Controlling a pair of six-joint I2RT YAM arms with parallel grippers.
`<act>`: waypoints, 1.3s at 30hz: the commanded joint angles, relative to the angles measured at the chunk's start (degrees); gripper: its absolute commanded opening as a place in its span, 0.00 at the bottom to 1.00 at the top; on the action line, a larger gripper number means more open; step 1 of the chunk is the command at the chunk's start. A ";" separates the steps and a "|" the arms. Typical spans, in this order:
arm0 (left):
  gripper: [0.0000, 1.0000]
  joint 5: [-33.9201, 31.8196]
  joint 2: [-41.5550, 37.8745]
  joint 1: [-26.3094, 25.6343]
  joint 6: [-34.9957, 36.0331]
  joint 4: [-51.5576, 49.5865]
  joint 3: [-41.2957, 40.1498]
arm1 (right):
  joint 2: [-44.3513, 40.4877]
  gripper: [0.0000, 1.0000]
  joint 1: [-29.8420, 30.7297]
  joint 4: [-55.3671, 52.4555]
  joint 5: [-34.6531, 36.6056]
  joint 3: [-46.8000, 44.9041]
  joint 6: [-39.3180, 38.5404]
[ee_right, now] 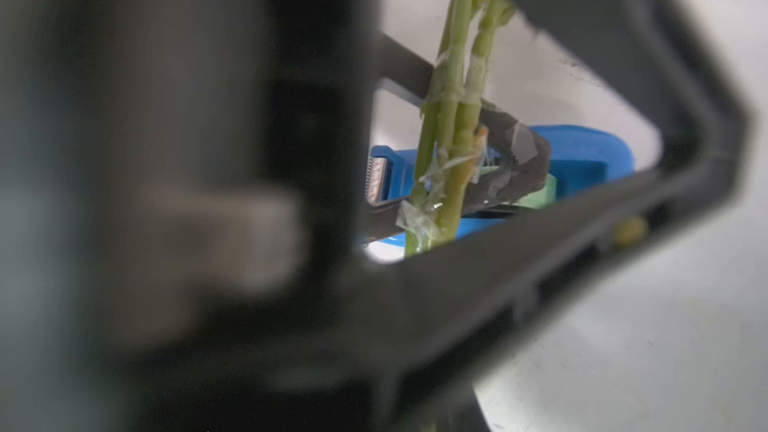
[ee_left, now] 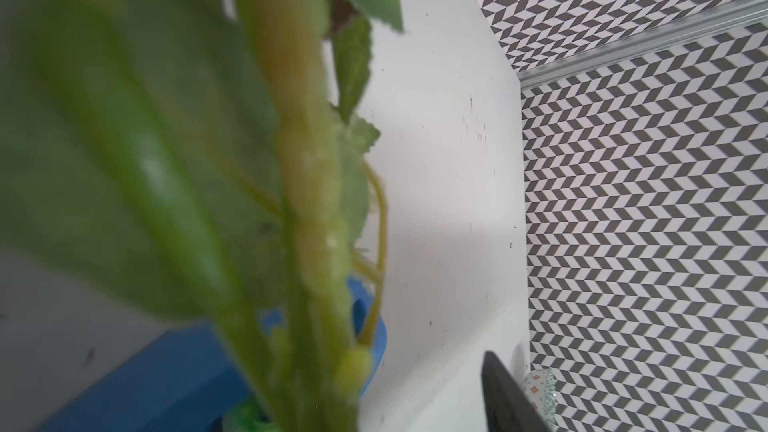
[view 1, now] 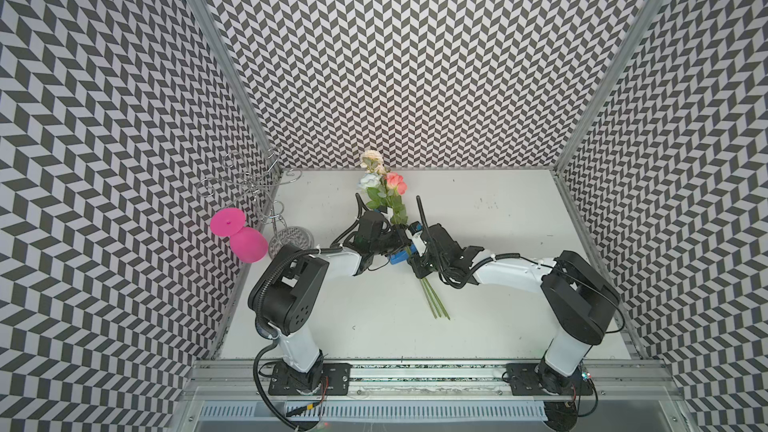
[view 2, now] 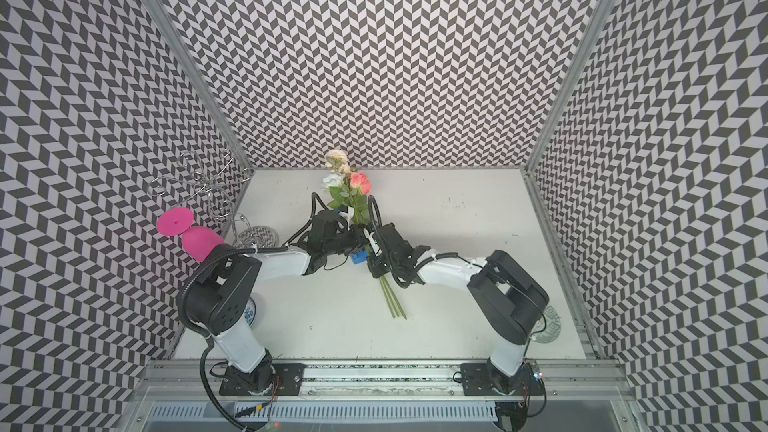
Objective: Wrap bouquets with tape
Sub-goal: Wrap the tape around the bouquet.
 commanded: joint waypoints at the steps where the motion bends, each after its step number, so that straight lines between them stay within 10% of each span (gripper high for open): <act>1: 0.32 0.12 1.29 -1.04 1.82 -2.71 1.52 | 0.56 0.01 2.13 1.60 3.36 2.04 -2.46; 6: 0.00 0.33 0.89 -0.63 1.67 -3.05 1.55 | -0.29 0.02 2.53 2.90 2.54 0.99 -3.53; 17: 0.00 6.78 -0.74 2.49 -9.25 24.67 -10.08 | -4.75 0.49 -9.33 17.27 -28.39 -7.91 2.71; 26: 0.00 10.47 4.87 4.08 -19.51 49.79 -15.73 | 2.51 0.47 -14.85 29.23 -46.44 -9.98 10.29; 36: 0.00 9.86 4.80 3.82 -19.25 50.42 -16.02 | 6.41 0.48 -14.67 29.09 -49.37 -7.92 10.83; 39: 0.00 9.89 4.21 3.71 -18.65 49.43 -15.68 | 7.19 0.31 -14.67 28.39 -48.80 -7.48 11.00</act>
